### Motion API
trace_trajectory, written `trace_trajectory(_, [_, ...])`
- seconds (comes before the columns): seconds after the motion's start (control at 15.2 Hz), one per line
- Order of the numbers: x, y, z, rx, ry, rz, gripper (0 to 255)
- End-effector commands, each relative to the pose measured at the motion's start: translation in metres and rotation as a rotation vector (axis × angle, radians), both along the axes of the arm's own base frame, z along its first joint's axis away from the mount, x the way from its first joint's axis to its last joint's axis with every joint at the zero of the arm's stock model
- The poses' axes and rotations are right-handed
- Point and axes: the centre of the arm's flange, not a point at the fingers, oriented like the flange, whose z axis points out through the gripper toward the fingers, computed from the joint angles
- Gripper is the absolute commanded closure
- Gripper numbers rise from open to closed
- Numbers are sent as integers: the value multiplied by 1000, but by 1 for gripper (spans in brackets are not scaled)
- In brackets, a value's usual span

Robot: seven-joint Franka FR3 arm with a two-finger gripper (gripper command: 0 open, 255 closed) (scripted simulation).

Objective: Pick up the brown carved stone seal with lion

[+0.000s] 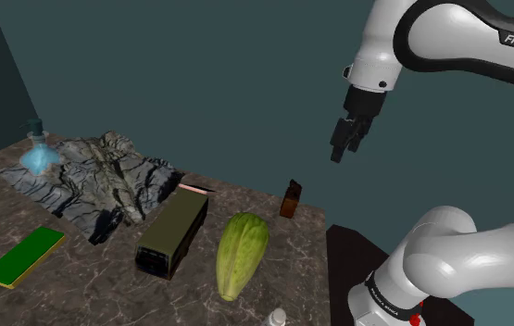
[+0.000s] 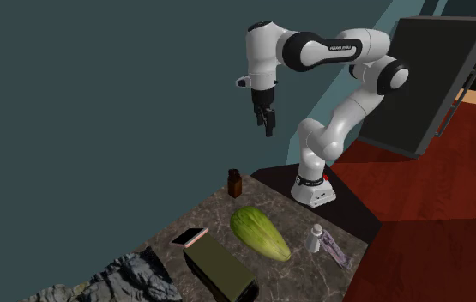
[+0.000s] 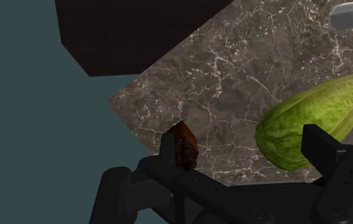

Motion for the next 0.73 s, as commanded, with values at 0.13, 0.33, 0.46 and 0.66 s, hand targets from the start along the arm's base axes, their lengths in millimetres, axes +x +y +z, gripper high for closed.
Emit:
trace_trajectory(0.13, [13, -1, -21, -14, -13, 11, 0])
trace_trajectory(0.33, [32, -4, -53, -35, -33, 28, 0])
trace_trajectory(0.46, [45, -6, -74, -49, -46, 40, 0])
trace_trajectory(0.66, [66, -9, -105, -71, -65, 57, 0])
